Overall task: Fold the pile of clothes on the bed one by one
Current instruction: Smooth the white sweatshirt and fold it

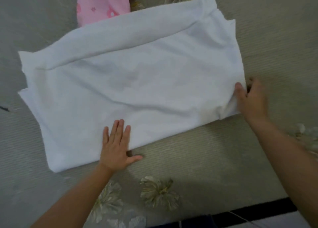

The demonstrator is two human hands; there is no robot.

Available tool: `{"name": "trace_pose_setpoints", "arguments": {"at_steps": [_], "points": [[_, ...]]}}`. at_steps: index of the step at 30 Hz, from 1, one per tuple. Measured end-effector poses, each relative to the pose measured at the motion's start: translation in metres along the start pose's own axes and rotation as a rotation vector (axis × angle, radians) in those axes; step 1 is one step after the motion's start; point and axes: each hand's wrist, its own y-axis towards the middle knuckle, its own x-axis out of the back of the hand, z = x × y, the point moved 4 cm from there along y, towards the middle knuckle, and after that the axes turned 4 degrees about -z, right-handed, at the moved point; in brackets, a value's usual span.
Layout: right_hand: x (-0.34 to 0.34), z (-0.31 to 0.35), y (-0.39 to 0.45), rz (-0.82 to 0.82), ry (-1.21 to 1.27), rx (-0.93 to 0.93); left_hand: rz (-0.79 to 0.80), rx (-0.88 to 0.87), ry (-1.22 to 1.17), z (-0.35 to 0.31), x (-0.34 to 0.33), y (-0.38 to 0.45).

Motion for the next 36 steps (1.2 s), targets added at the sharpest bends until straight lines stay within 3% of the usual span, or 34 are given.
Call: {"name": "trace_pose_setpoints", "arguments": {"at_steps": [2,5,8,12,16,22,29,31,36], "points": [[-0.001,-0.014,-0.023,-0.020,0.041,-0.076,0.011,-0.004,0.014,-0.007,0.001,-0.004],[0.005,-0.020,-0.037,-0.118,0.039,-0.011,0.080,0.138,0.019,-0.006,0.003,0.002],[0.022,-0.019,-0.020,-0.182,-0.078,0.092,0.066,0.084,0.078,-0.006,0.004,0.001],[0.031,-0.026,-0.002,-0.105,-0.254,0.238,0.118,-0.003,0.094,-0.020,0.008,-0.004],[0.024,-0.055,-0.022,-0.013,-0.269,0.165,0.407,0.054,0.149,-0.025,-0.005,-0.031],[0.037,-0.109,-0.076,0.087,-0.324,0.002,0.647,0.012,0.325,-0.078,-0.009,-0.064],[0.063,-0.147,-0.096,-0.048,-0.254,-0.160,1.022,-0.415,0.556,-0.157,-0.013,-0.042],[0.064,-0.146,-0.095,-0.076,-0.157,-0.186,0.940,-0.366,0.493,-0.175,-0.009,-0.010],[0.045,-0.127,-0.100,0.009,-0.119,-0.192,0.287,-0.349,0.282,-0.235,0.020,0.100]]}}
